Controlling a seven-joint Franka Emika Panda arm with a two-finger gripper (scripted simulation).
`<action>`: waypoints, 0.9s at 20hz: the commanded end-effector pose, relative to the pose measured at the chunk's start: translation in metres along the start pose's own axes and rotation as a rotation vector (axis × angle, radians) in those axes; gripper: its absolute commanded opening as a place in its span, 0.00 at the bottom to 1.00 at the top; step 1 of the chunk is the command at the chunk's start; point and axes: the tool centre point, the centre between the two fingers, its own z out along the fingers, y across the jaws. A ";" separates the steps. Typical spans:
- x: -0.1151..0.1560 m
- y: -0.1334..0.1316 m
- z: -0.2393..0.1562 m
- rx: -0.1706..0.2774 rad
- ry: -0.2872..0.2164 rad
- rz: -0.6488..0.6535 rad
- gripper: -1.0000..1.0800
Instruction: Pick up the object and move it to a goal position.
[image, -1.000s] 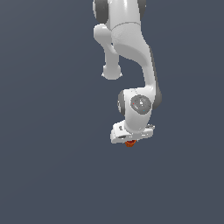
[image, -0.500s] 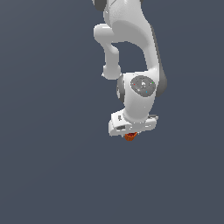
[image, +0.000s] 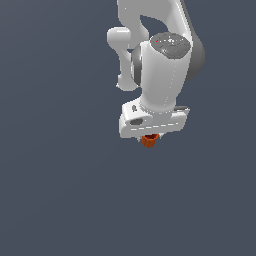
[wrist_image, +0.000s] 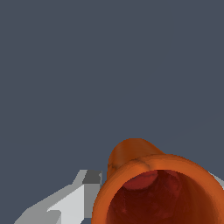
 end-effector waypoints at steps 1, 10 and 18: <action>-0.001 0.003 -0.025 0.000 -0.001 0.000 0.00; 0.000 0.009 -0.077 0.000 0.000 0.000 0.00; 0.002 0.009 -0.083 0.000 0.000 0.000 0.00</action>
